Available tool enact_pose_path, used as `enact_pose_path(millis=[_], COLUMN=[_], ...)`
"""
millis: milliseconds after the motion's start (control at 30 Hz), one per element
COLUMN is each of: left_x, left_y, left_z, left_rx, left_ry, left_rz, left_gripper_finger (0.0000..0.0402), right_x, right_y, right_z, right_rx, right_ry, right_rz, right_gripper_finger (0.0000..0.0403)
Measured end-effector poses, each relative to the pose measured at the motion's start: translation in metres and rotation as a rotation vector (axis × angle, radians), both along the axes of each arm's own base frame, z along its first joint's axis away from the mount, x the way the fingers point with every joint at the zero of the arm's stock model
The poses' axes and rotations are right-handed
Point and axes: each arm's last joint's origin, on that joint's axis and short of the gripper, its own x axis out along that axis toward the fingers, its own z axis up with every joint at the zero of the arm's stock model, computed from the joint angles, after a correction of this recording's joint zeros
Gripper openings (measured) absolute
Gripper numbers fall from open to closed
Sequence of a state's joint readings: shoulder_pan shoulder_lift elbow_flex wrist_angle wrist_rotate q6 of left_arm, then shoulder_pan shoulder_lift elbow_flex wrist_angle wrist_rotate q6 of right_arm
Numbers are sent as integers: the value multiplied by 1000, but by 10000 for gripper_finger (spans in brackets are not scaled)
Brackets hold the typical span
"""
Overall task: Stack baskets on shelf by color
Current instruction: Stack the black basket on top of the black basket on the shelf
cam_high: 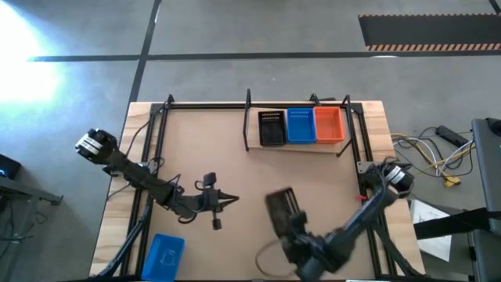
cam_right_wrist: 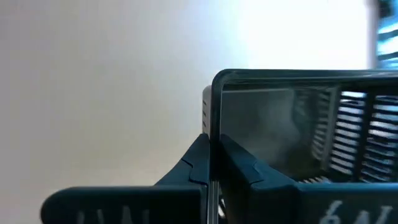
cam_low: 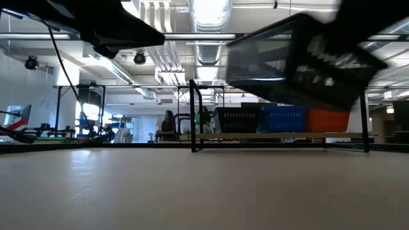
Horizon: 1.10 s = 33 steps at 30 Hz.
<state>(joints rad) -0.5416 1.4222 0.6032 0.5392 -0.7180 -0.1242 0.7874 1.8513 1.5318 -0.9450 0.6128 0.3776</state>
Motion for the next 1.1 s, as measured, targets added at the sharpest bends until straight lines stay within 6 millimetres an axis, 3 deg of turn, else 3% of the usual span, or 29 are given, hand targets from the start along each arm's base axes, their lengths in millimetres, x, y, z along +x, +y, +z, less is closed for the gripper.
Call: enact_pose_path(millis=[233,467,633,733,867,1100], left_x=[-9,-6,-5,-5,-4,-4], left_y=[1,-1,-2,-2,-3,-3], left_z=[-13,-27,-33,-36,-38,-39], left_rx=[-38,-42,-49,-49,-46,-67], left_ry=[18,58,72,80,86,83], left_rz=[26,36,41,43,43,49], left_gripper_finger=[0,0,0,0,0,0], right_x=[42,70,83,82,81,83], right_y=[-75,-182,-262,-296,-316,-320], right_z=[29,61,61,58,57,57], right_rx=[-310,-389,-300,-174,-77,-4], right_ry=[-40,40,123,142,131,104], right_rz=[-23,-131,-194,-234,-273,-258], right_gripper_finger=[9,9,9,9,9,9])
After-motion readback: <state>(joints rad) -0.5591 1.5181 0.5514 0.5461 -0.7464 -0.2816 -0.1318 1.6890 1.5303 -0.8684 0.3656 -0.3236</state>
